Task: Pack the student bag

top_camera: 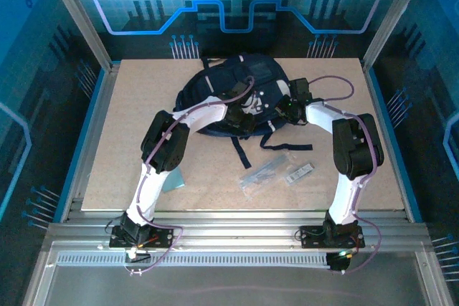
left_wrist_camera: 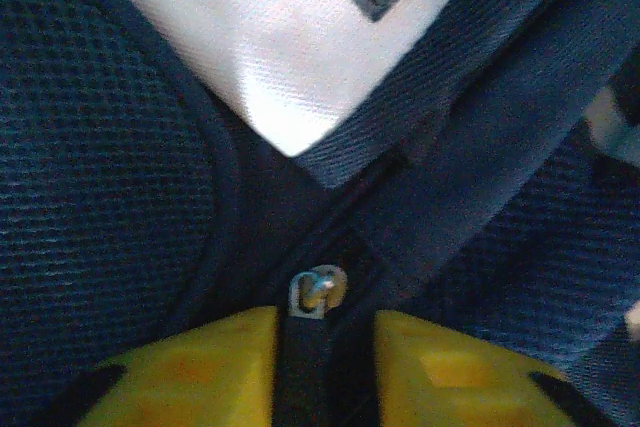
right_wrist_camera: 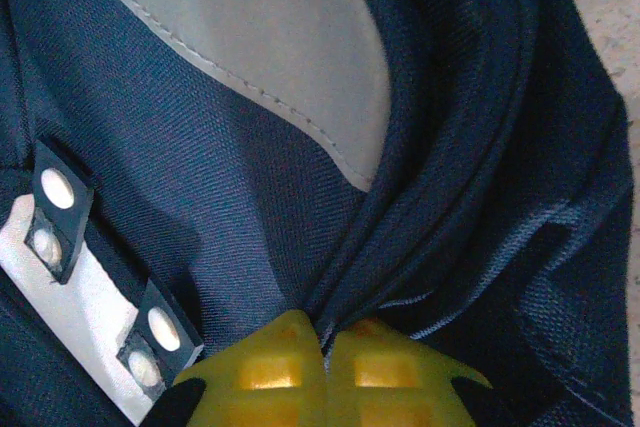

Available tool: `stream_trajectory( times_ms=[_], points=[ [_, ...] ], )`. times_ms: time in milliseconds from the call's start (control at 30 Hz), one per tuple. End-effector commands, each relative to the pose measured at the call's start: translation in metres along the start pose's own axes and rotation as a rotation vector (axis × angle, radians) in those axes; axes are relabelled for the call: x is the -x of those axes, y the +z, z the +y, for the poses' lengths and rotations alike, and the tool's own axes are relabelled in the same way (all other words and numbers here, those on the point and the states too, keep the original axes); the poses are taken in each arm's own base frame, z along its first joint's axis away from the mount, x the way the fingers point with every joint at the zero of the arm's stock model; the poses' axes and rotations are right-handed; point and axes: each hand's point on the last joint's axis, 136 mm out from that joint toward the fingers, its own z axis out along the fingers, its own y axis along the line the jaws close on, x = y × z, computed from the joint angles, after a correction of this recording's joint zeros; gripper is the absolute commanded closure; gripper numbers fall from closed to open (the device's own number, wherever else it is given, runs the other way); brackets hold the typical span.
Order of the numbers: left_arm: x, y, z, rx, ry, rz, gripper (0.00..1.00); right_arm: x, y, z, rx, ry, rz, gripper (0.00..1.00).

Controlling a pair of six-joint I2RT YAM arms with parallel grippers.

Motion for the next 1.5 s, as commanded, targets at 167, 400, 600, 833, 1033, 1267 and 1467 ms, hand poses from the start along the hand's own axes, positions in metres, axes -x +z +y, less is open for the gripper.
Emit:
stream_trajectory(
  times_ms=[167, 400, 600, 833, 1033, 1267, 1467],
  points=[
    [-0.025, 0.011, 0.034, 0.090, -0.016, 0.097, 1.00, 0.015, -0.012, -0.005, 0.004, -0.009, -0.025, 1.00],
    [-0.039, -0.032, 0.048, 0.143, -0.019, 0.133, 1.00, 0.049, -0.018, -0.024, -0.054, 0.023, -0.111, 1.00],
    [-0.070, -0.053, 0.089, 0.238, -0.062, 0.202, 1.00, 0.073, -0.019, -0.040, -0.081, 0.064, -0.148, 1.00],
    [-0.080, -0.076, 0.110, 0.347, -0.048, 0.210, 1.00, 0.096, -0.019, -0.040, -0.102, 0.055, -0.184, 1.00],
    [-0.045, -0.096, 0.037, 0.130, -0.063, 0.092, 1.00, 0.100, -0.035, -0.001, 0.013, -0.017, -0.133, 0.81],
    [0.021, -0.120, -0.037, -0.167, -0.155, -0.087, 1.00, 0.042, -0.082, 0.010, 0.138, -0.035, -0.010, 0.37],
    [0.049, -0.137, -0.071, -0.308, -0.160, -0.153, 1.00, -0.019, -0.097, 0.025, 0.263, 0.001, 0.121, 0.36]
  ],
)
